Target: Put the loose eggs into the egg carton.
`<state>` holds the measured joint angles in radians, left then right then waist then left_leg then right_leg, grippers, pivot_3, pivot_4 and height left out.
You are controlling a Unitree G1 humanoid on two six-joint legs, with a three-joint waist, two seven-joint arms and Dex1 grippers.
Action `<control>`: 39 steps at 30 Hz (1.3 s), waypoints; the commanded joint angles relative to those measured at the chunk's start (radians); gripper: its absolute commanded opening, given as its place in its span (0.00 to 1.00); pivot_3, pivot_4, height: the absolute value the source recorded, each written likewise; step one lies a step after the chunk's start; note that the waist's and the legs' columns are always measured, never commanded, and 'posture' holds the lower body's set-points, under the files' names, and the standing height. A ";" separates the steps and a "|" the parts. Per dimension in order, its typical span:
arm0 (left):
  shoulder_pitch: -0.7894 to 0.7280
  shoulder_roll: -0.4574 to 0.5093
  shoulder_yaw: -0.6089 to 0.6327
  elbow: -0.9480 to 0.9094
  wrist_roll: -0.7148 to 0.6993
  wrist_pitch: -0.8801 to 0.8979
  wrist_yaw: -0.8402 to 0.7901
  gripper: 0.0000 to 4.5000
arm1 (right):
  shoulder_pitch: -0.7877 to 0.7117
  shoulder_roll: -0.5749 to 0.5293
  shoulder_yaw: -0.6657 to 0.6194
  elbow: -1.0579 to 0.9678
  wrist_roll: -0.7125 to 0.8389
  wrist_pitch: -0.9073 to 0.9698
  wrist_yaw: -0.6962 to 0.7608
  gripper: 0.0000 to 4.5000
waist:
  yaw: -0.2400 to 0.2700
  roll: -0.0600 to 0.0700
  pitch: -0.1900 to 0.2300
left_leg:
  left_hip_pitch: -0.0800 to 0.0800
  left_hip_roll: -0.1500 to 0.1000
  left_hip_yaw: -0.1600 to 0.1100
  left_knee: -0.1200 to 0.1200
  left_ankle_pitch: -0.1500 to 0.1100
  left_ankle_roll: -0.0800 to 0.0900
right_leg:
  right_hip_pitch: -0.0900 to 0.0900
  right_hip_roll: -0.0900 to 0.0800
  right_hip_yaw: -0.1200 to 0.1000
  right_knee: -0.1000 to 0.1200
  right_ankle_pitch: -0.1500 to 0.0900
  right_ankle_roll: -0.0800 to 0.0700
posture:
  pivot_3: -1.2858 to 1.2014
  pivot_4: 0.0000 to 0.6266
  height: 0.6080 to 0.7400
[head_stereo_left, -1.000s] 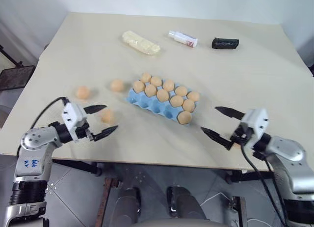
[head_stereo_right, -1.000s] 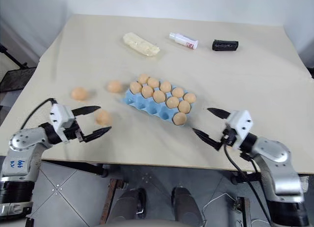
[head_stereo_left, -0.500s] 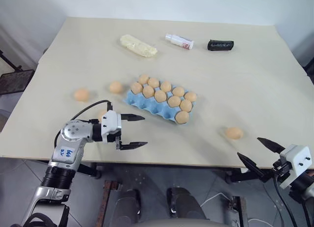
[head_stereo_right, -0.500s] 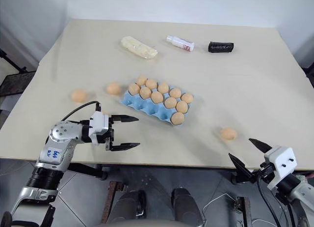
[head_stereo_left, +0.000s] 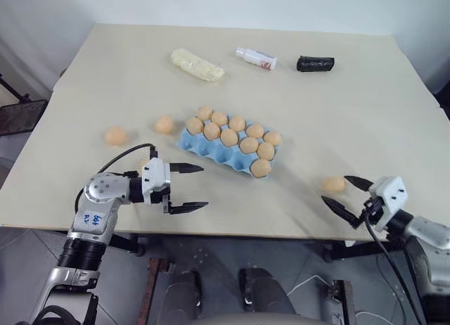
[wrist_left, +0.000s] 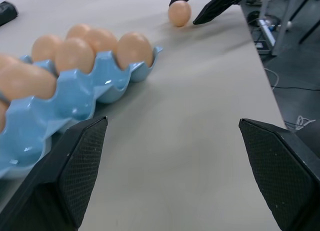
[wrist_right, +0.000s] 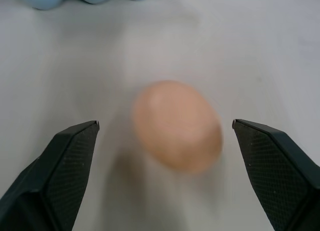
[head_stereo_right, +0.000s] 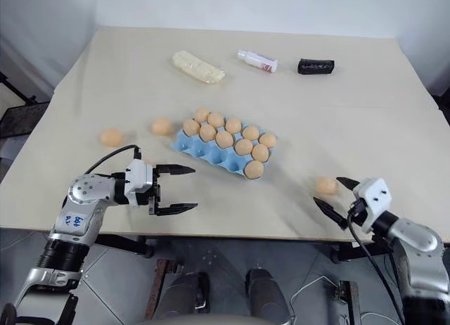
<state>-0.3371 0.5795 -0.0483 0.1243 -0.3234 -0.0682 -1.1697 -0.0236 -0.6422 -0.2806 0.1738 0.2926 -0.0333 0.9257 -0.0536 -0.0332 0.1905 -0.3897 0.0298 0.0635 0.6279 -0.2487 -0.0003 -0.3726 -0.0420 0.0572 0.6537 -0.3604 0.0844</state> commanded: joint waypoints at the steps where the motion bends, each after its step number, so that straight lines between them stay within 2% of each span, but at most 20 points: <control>1: 0.015 0.011 0.025 -0.052 -0.003 -0.011 0.019 1.00 | -0.043 -0.008 0.018 0.061 -0.008 -0.049 0.022 0.91 | 0.001 0.000 0.000 | 0.000 0.000 0.000 0.000 0.000 0.000 | 0.000 0.000 0.000 0.000 0.000 0.000 | 0.52 0.24 1.00; 7: 0.056 0.019 0.042 -0.086 -0.003 -0.003 0.061 1.00 | -0.080 -0.004 0.047 0.043 0.010 -0.044 0.037 0.47 | 0.002 0.000 0.000 | -0.001 0.000 0.000 0.000 0.000 0.000 | 0.000 0.000 0.000 0.000 0.000 0.000 | 0.52 0.24 1.00; 9: 0.068 0.023 0.052 -0.090 -0.003 -0.002 0.079 1.00 | -0.086 0.005 0.062 -0.015 0.018 -0.019 0.031 0.40 | 0.001 0.000 0.000 | 0.000 0.000 0.000 0.000 0.000 0.000 | 0.000 0.000 0.000 0.000 0.000 0.000 | 0.52 0.24 1.00; 12: 0.093 0.024 0.091 -0.097 -0.011 0.013 0.124 1.00 | -0.120 0.057 0.129 -0.209 0.081 0.116 -0.012 0.39 | -0.010 0.000 0.000 | 0.000 0.001 0.000 0.000 0.000 0.000 | 0.000 0.000 0.000 0.001 0.000 0.000 | 0.52 0.24 1.00; 17: 0.131 0.031 0.157 -0.105 -0.030 0.045 0.182 1.00 | -0.235 0.169 0.261 -0.406 0.093 0.291 -0.128 0.39 | -0.016 0.001 0.000 | 0.000 0.001 -0.001 0.000 0.000 -0.001 | -0.002 0.000 0.000 0.004 0.000 0.000 | 0.52 0.24 1.00; 23: 0.179 0.046 0.211 -0.108 -0.025 0.057 0.219 1.00 | -0.382 0.273 0.404 -0.363 0.005 0.363 -0.207 0.39 | -0.007 0.001 0.000 | -0.002 0.000 -0.002 -0.001 -0.001 -0.003 | -0.003 -0.002 -0.001 0.000 0.000 0.000 | 0.52 0.24 1.00; 29: 0.211 0.048 0.238 -0.135 -0.027 0.063 0.237 1.00 | -0.454 0.314 0.451 -0.215 -0.086 0.264 -0.227 0.39 | 0.000 0.001 0.000 | -0.008 -0.001 -0.004 -0.004 -0.001 -0.002 | -0.006 -0.004 -0.005 -0.006 0.000 0.000 | 0.52 0.24 1.00; 32: 0.238 0.049 0.260 -0.160 -0.033 0.071 0.250 1.00 | -0.448 0.294 0.446 -0.205 -0.084 0.252 -0.196 0.61 | -0.002 0.001 0.000 | -0.012 -0.001 -0.005 -0.005 -0.001 -0.001 | -0.010 -0.004 -0.006 -0.007 0.000 0.000 | 0.52 0.24 1.00; 37: 0.252 0.048 0.273 -0.178 -0.037 0.080 0.272 1.00 | -0.397 0.243 0.402 -0.330 0.020 0.274 -0.097 1.00 | -0.001 0.001 0.000 | -0.017 -0.001 -0.004 -0.006 -0.001 -0.001 | -0.016 -0.004 -0.009 -0.006 0.000 0.000 | 0.52 0.24 1.00; 39: 0.257 0.052 0.282 -0.178 -0.037 0.081 0.279 1.00 | -0.344 0.200 0.373 -0.384 0.066 0.268 -0.041 1.00 | -0.001 0.001 0.000 | -0.017 0.000 -0.004 -0.006 -0.001 -0.001 | -0.016 -0.004 -0.010 -0.006 0.000 0.000 | 0.52 0.24 1.00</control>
<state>-0.0898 0.6170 0.2006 -0.0242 -0.3457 0.0139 -0.9017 -0.3932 -0.4144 0.1365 -0.1317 0.3022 0.2447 0.8336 -0.0545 -0.0324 0.1909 -0.4064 0.0292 0.0598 0.6220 -0.2498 -0.0011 -0.3879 -0.0459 0.0474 0.6481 -0.3604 0.0840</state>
